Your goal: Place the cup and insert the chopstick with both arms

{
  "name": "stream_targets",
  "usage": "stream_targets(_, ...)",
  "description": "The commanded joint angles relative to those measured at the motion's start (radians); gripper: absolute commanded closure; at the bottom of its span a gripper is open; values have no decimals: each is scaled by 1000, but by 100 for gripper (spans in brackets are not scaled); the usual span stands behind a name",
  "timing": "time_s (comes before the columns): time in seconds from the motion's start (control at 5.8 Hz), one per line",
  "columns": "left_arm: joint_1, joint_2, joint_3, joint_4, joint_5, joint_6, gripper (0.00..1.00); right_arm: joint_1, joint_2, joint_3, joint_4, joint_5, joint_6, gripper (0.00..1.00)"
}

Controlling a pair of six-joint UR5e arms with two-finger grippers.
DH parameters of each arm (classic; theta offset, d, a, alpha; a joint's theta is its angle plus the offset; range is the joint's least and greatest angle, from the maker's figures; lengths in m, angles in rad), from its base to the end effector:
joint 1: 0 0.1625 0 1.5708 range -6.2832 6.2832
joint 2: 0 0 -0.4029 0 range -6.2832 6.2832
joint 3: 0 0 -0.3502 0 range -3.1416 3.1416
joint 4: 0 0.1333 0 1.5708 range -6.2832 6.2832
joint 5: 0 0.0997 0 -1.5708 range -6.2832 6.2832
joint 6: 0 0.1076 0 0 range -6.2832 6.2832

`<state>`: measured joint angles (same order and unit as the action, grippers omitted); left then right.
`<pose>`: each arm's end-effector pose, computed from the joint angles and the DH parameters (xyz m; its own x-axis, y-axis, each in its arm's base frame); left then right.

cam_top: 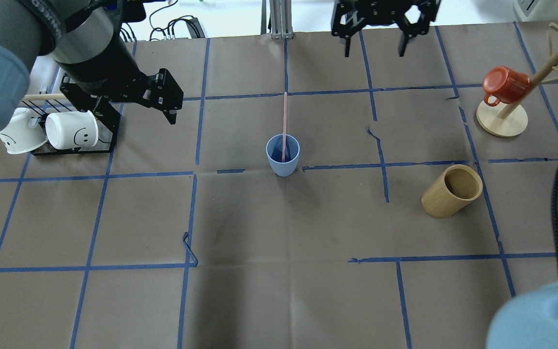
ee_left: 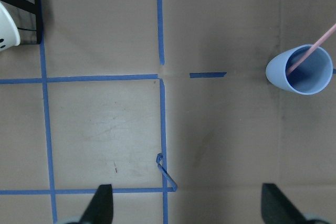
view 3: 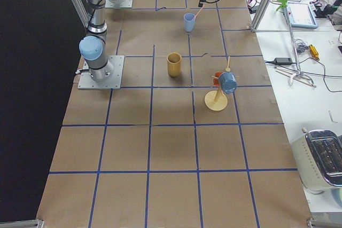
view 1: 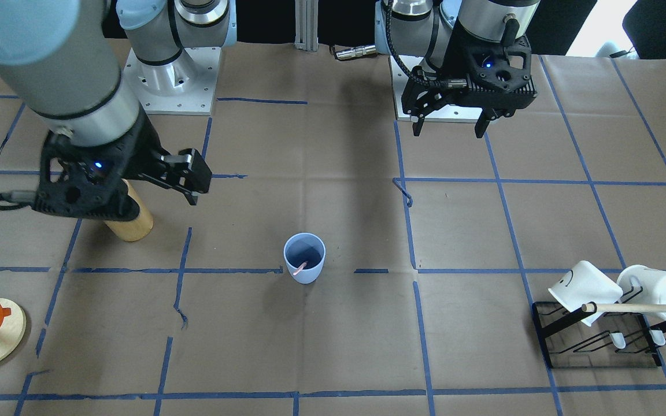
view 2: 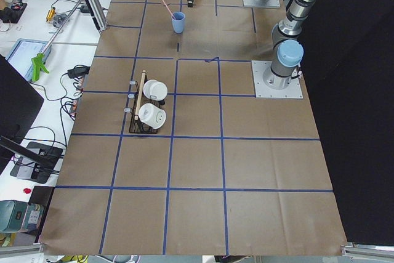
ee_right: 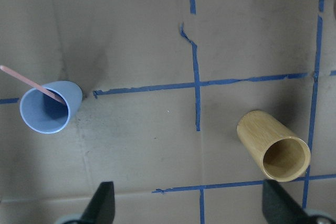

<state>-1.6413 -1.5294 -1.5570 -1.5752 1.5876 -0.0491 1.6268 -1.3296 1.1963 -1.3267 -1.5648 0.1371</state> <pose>-0.1620 -0.4277 0.4820 -0.9997 0.0206 -0.0143 0.0213 0.9984 -0.0515 0.1634 -0.5222 0.4823 -0.9967 0.0808 0.0092 0.0814 0.9906 0.1103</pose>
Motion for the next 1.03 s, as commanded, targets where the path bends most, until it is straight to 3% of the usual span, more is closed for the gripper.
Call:
stream_targets(0.0, 0, 0, 0, 0, 0, 0, 0, -24, -185, 298, -148, 8, -7, 0)
stream_targets(0.17, 0, 0, 0, 0, 0, 0, 0, -25, -213, 381, -284, -3, -7, 0)
stream_targets(0.34, 0, 2, -2, 0, 0, 0, 0, -28, -203, 343, -273, -4, -7, 0)
stream_targets(0.52, 0, 2, -2, -2, 0, 0, 0, -27, -165, 271, -188, -5, -5, 0)
stream_targets(0.86, 0, 3, -2, -3, 0, 0, 0, -25, -157, 259, -178, -5, -5, 0)
